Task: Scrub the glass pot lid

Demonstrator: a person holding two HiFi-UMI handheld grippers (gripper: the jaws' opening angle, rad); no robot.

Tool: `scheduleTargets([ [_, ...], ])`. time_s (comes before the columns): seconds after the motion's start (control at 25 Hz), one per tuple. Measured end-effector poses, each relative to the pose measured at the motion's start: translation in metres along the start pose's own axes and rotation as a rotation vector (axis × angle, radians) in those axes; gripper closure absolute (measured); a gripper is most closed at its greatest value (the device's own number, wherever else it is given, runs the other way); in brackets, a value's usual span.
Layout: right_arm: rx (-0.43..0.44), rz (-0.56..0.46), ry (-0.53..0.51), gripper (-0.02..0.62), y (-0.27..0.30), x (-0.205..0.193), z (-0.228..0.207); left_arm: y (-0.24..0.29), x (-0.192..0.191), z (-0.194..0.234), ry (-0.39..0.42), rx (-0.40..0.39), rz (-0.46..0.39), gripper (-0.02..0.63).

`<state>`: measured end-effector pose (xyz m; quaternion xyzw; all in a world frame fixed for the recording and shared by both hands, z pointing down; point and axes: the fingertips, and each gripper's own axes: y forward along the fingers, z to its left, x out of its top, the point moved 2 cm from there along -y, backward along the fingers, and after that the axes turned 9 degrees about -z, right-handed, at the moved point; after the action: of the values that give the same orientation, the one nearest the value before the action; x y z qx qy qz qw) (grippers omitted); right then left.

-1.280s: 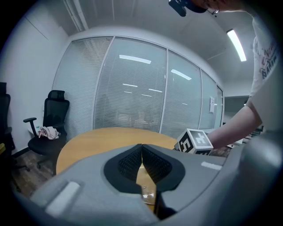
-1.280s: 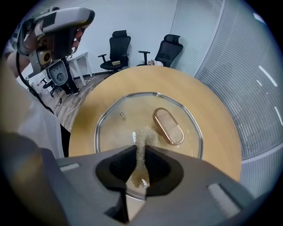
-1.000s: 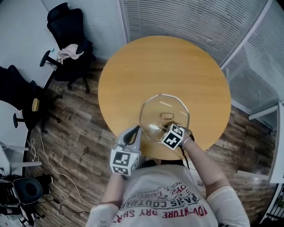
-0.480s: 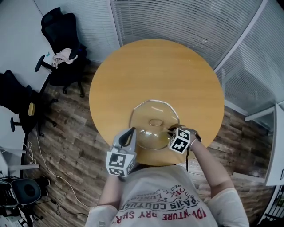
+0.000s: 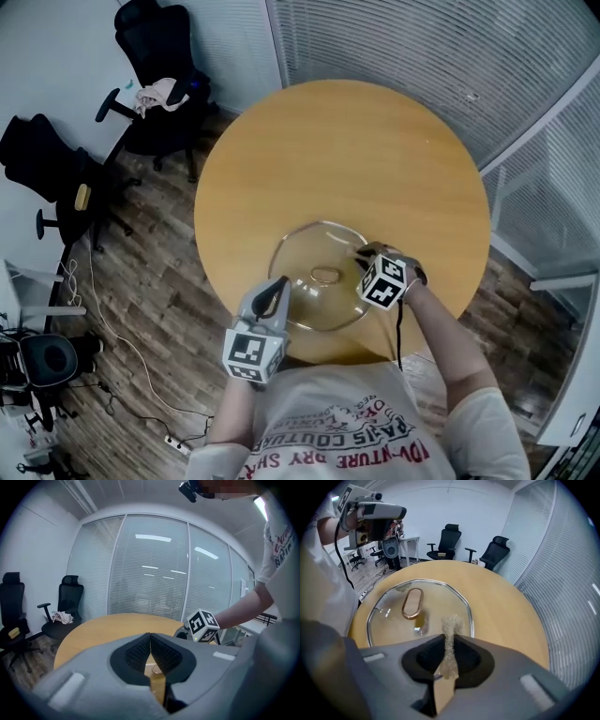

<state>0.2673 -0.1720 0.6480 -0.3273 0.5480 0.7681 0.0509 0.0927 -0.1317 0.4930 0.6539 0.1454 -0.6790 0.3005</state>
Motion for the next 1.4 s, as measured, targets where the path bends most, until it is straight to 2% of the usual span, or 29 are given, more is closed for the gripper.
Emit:
scheduleTargets([
  [0.28, 0.077, -0.021, -0.058, 0.54, 0.047, 0.008, -0.034, 0.0, -0.009, 0.012, -0.034, 0.126, 0.013, 0.597],
  [0.64, 0.098, -0.056, -0.172, 0.54, 0.07, 0.02, -0.038, -0.001, -0.018, 0.027, -0.034, 0.2, 0.034, 0.597],
  [0.88, 0.104, -0.043, -0.208, 0.54, 0.058, 0.012, -0.031, 0.012, -0.018, 0.023, -0.037, 0.157, 0.03, 0.597],
  [1.4, 0.051, 0.05, -0.126, 0.54, 0.023, -0.017, 0.01, 0.008, -0.001, 0.021, -0.025, 0.033, -0.006, 0.597],
])
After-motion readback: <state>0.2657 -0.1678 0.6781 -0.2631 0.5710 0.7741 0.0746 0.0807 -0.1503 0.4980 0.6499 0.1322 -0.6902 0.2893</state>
